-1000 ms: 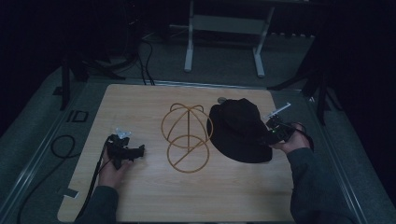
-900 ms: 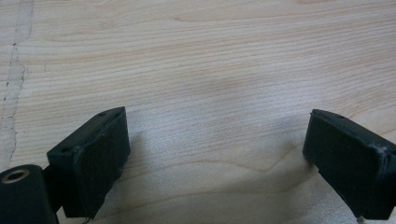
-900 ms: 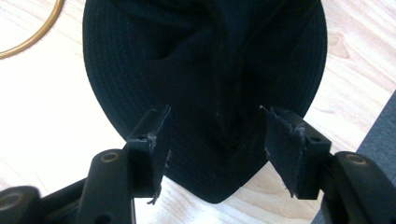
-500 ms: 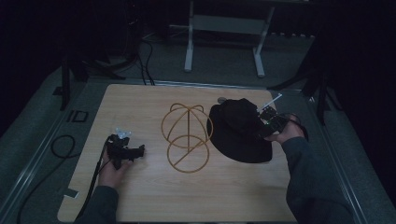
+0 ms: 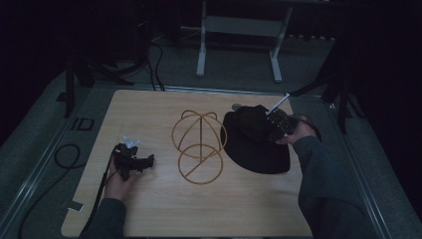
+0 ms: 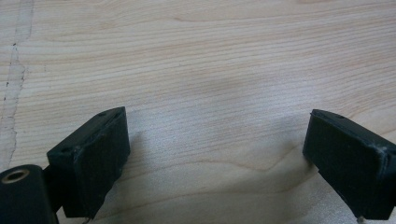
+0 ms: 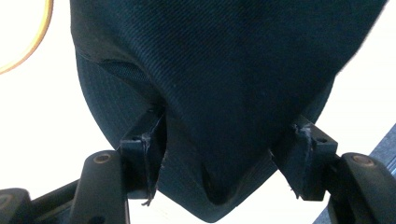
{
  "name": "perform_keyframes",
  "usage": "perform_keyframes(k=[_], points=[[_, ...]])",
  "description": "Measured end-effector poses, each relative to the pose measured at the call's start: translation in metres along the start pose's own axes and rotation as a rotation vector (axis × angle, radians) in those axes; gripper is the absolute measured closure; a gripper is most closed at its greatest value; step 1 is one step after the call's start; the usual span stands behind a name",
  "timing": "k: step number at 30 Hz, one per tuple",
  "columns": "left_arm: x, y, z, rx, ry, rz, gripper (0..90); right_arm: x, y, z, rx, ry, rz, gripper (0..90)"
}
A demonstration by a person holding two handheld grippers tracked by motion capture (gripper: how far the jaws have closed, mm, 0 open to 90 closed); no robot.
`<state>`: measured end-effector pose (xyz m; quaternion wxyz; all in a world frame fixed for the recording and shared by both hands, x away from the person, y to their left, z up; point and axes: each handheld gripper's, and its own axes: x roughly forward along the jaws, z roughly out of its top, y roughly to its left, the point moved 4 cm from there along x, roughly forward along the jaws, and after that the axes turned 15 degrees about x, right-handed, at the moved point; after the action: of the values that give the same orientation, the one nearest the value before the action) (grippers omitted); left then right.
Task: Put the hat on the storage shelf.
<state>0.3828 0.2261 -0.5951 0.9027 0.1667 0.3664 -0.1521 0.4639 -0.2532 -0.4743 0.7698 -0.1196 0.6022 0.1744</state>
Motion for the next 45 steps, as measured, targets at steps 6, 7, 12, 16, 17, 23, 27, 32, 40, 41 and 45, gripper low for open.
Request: perform_keyframes(k=[6, 7, 12, 16, 17, 23, 27, 32, 40, 41, 45], points=[[0.000, 0.000, 0.000, -0.001, -0.001, 0.000, 7.5, 0.011, -0.002, 0.003, 0.016, 0.062, 0.028, 47.5], [0.000, 0.000, 0.000, 0.002, 0.001, 0.000, 7.5, 0.013, -0.003, 0.004, 0.019, 0.066, 0.036, 49.7], [0.000, 0.000, 0.000, 0.000, -0.001, 0.000, 7.5, 0.015, 0.000, 0.009, 0.026, 0.096, 0.042, 65.2], [0.000, 0.000, 0.000, 0.002, 0.001, -0.001, 7.5, 0.018, 0.000, 0.014, 0.056, 0.119, 0.050, 71.4], [0.000, 0.000, 0.000, 0.002, 0.001, -0.001, 7.5, 0.020, 0.000, 0.015, 0.055, 0.120, 0.049, 73.0], [0.000, 0.000, 0.000, 0.002, 0.001, -0.001, 7.5, 0.022, 0.005, 0.019, 0.043, 0.132, 0.011, 84.6], [0.000, 0.000, 0.000, 0.002, 0.000, -0.001, 7.5, 0.020, 0.009, 0.019, 0.026, 0.132, 0.008, 85.9], [0.000, 0.000, 0.000, 0.002, 0.001, -0.001, 7.5, 0.016, 0.012, 0.019, 0.017, 0.115, 0.008, 86.4], [0.000, 0.000, 0.000, 0.002, 0.001, -0.001, 7.5, 0.006, 0.013, 0.019, 0.040, 0.064, 0.020, 86.5], [0.000, 0.000, 0.000, 0.002, 0.002, -0.001, 7.5, 0.004, 0.013, 0.020, 0.042, 0.055, 0.021, 86.5], [0.000, 0.000, 0.000, 0.003, 0.002, -0.001, 7.5, -0.001, 0.014, 0.020, 0.069, 0.013, 0.035, 86.6]])
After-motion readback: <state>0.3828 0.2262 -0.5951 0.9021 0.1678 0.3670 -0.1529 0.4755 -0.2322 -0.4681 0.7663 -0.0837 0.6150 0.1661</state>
